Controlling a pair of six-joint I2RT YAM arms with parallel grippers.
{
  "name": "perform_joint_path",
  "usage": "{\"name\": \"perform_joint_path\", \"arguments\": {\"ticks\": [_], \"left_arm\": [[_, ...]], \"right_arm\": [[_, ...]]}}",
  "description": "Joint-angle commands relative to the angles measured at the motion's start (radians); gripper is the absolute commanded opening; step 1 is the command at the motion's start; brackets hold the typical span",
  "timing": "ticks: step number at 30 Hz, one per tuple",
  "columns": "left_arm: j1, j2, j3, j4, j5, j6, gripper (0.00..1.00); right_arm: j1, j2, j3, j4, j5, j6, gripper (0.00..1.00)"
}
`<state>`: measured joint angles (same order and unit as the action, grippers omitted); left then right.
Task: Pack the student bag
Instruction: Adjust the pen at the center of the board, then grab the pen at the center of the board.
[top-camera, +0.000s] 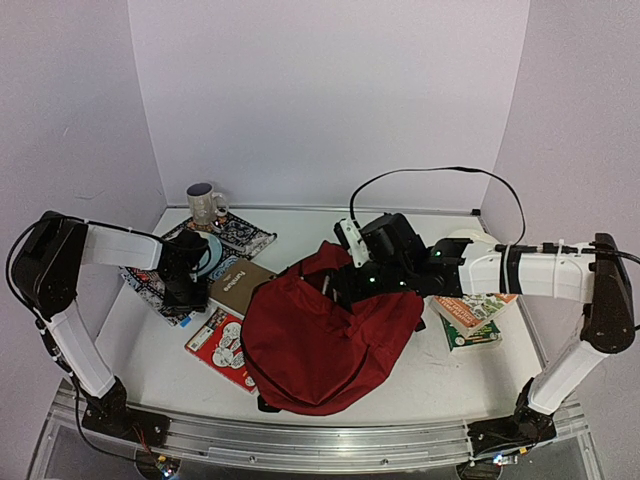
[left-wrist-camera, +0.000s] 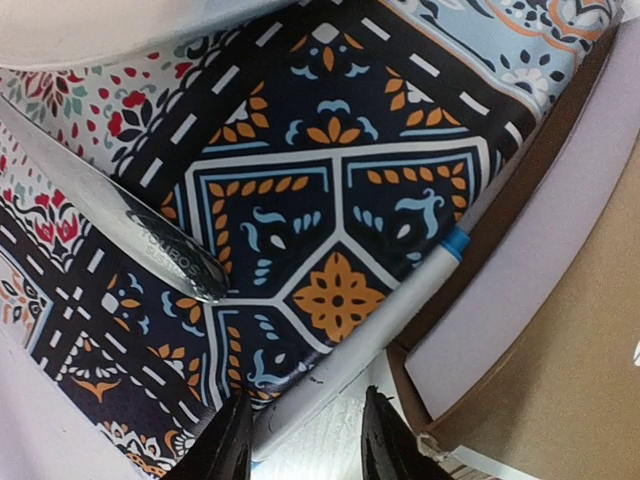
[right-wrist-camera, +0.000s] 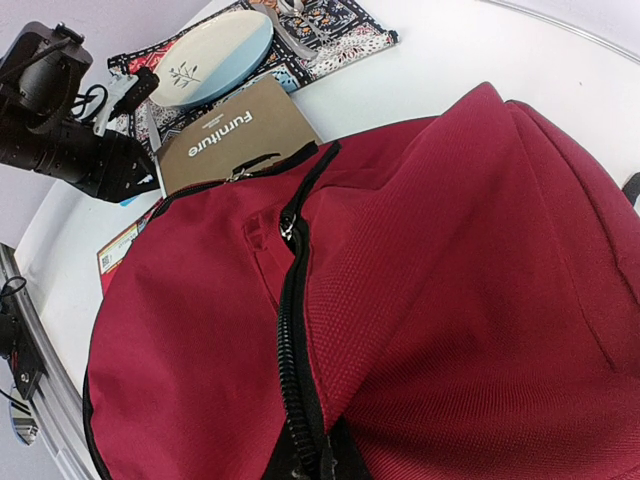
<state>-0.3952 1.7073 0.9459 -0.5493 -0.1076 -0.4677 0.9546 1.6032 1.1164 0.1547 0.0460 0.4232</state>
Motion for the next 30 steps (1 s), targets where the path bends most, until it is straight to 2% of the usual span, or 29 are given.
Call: {"name": "perform_joint_path", "arguments": {"ticks": [1, 8, 19, 25, 30], "left_arm": [[-0.009, -0.029, -0.022, 0.044, 0.117, -0.004, 0.37], [-0.054, -0.088, -0.044, 0.014, 0.119, -0.037, 0.36], [-0.053, 0.053, 0.045, -0.004, 0.005, -0.024, 0.34], [-0.053, 0.084, 0.034, -0.009, 0.024, -0.016, 0.22], [-0.053, -0.002, -0.004, -0.016, 0.037, -0.032, 0.1]], "right_arm": [[0.006, -0.031, 0.007, 0.013, 0.007, -0.006, 0.0], [0.005, -0.014, 0.019, 0.013, -0.003, -0.009, 0.0], [0.007, -0.026, 0.014, 0.013, -0.004, -0.008, 0.0], [0.005, -0.034, 0.01, 0.013, 0.002, -0.006, 0.0], [0.006, -0.029, 0.02, 0.013, 0.005, -0.013, 0.0]]}}
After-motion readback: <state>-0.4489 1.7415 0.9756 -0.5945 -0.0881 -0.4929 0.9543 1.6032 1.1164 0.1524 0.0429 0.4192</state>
